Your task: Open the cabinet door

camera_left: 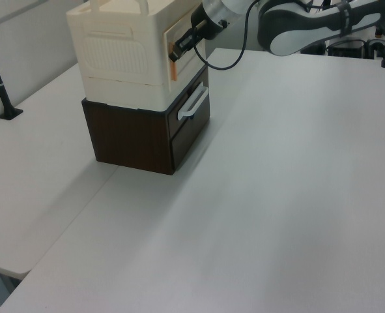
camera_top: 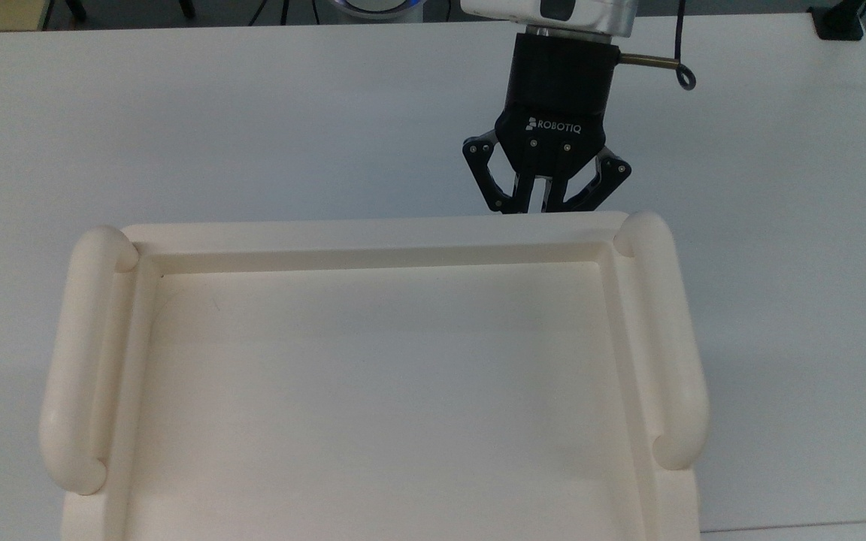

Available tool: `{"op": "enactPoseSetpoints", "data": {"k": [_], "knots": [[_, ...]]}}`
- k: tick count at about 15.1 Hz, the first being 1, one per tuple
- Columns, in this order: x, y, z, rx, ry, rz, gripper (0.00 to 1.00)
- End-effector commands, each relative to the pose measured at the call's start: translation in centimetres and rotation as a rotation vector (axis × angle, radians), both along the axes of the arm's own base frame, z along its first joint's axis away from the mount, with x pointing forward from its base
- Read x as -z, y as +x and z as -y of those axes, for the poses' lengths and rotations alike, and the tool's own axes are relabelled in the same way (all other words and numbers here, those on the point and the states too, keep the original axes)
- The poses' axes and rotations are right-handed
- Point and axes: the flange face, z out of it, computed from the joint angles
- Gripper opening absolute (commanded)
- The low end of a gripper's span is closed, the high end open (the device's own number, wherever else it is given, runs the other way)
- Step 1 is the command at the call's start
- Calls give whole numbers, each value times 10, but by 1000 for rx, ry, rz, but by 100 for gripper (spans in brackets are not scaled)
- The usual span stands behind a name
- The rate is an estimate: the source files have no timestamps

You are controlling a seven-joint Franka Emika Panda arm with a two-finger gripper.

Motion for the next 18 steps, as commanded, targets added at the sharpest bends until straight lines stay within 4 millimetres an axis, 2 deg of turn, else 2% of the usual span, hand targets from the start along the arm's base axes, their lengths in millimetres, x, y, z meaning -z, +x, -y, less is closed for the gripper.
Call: {"op": "enactPoseSetpoints", "data": {"k": [1, 2, 3, 5, 6, 8, 10, 12, 14, 18], "knots": [[0, -20, 23, 85, -8, -138, 15], [-3, -25, 25, 96, 8, -159, 20], [-6, -30, 27, 110, 24, -188, 34], [-14, -41, 34, 117, 39, -269, 52], [-20, -49, 37, 96, 35, -319, 57], [-32, -63, 43, 46, 37, -406, 78], [-47, -77, 50, 17, 22, -456, 90], [-63, -92, 57, -5, -9, -502, 93], [-83, -104, 65, -24, -22, -498, 100], [-106, -96, 58, -72, -8, -361, 100]]}}
